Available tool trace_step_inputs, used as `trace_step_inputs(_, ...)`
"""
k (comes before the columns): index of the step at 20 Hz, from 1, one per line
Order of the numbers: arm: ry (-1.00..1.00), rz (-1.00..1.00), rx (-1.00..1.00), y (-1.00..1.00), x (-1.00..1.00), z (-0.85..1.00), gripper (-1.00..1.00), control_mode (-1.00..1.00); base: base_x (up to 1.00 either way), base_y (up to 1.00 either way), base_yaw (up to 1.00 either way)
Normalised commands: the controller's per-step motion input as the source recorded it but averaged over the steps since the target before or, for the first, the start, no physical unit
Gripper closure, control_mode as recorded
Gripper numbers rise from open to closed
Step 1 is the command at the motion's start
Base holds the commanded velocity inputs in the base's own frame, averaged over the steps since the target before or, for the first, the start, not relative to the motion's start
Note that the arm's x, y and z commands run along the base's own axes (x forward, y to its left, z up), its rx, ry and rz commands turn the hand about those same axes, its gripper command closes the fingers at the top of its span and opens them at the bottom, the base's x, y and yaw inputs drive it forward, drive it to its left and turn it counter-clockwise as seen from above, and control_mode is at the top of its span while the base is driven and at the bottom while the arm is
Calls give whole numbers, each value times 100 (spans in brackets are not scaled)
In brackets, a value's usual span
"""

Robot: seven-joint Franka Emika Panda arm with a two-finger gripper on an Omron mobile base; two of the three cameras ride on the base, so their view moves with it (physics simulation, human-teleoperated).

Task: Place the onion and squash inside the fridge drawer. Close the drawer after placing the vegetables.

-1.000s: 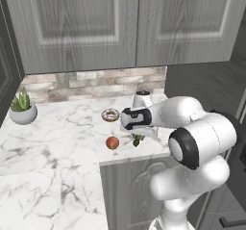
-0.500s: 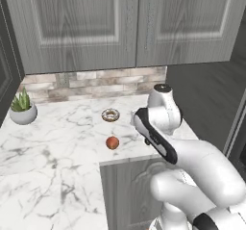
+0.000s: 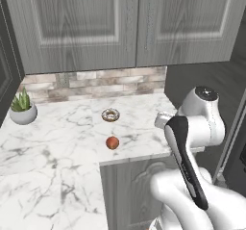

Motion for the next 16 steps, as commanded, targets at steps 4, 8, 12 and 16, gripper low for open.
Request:
trace_step_inputs(4,-1,2,0,1,-15,32,100,-100,0,0,0)
trace_step_inputs(8,4,2,0,2,1,0,100,-100,0,0,0)
trace_step_inputs(12,9,0,-1,14,7,0,100,100,0,11,0)
trace_step_inputs(16,0,0,0,0,0,0,100,100,-62,50,0)
